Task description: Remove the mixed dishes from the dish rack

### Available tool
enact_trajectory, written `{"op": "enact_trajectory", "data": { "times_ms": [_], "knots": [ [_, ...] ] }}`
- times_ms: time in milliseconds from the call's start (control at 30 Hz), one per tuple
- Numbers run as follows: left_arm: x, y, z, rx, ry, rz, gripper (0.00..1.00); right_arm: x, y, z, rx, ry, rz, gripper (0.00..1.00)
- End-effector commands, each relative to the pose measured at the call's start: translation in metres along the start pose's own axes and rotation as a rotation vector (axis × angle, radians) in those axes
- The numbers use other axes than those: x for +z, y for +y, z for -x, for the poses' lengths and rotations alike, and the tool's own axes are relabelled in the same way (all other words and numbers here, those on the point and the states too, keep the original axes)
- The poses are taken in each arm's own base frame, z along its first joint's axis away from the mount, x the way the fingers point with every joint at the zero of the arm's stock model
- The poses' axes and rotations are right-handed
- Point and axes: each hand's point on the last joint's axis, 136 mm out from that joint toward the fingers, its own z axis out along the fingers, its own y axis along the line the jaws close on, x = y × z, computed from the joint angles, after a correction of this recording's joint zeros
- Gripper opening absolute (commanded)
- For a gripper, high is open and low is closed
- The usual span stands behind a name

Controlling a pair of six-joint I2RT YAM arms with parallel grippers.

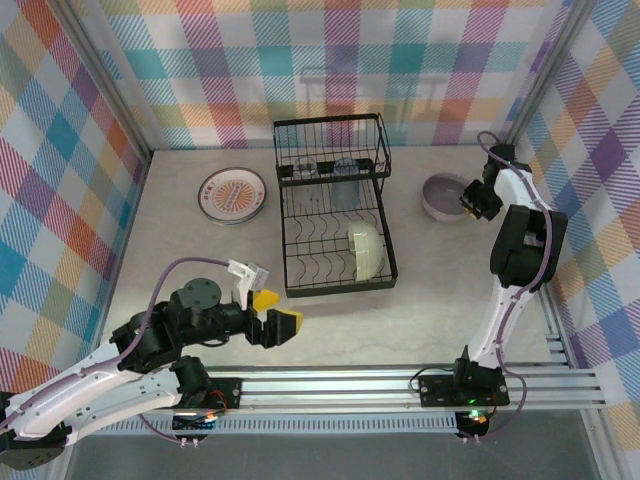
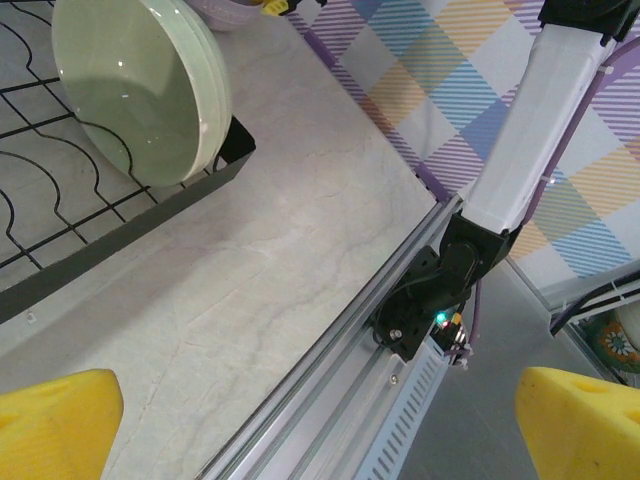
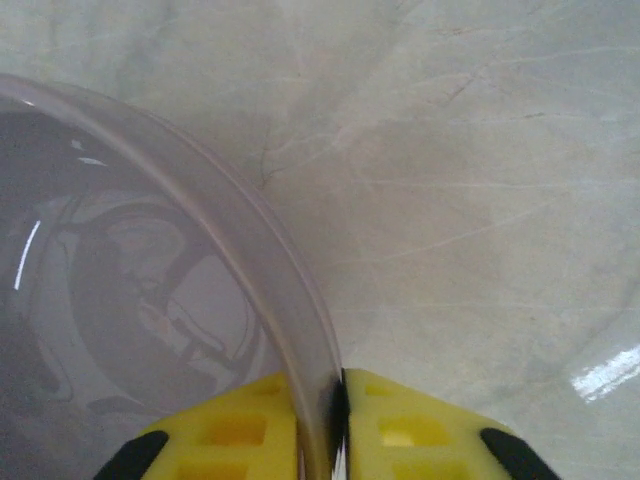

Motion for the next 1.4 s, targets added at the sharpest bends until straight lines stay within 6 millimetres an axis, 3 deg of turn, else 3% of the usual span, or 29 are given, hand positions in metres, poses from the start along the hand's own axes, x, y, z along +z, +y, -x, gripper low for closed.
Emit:
{"op": "enact_trajectory", "data": {
  "times_ms": [0,167,367,567,667,867,1133,1367],
  "knots": [
    [0.001,-0.004,0.008,-0.008,-0.03,-0.019,1.0,-0.02,0.021,0.019,0.011,-0.06,0.097,0.23],
    [0.001,-0.004,0.009,-0.009,-0.031,-0.021,1.0,-0.041,0.026,0.025,0.02,-0.107,0.138,0.37],
    [0.008,-0.006,0.006,-0.013,-0.004,-0.028,1.0,-0.089,0.034,0.028,0.052,-0.193,0.207,0.53],
    [0.027,-0.005,0.005,-0.035,0.032,-0.022,1.0,-0.136,0.032,0.01,0.104,-0.285,0.307,0.7],
    [0.04,-0.002,0.006,-0.068,0.052,-0.018,1.0,-0.151,0.035,-0.012,0.114,-0.293,0.415,0.76],
    [0.071,-0.008,0.019,-0.108,0.073,-0.063,1.0,-0.159,0.033,-0.085,0.034,-0.239,0.531,0.81],
    [0.118,0.007,0.042,-0.195,0.08,-0.085,1.0,-0.146,0.028,-0.192,-0.191,-0.103,0.586,0.86],
    [0.161,0.031,0.057,-0.243,0.109,-0.068,0.98,-0.134,0.02,-0.244,-0.341,-0.018,0.578,0.84]
  ]
}}
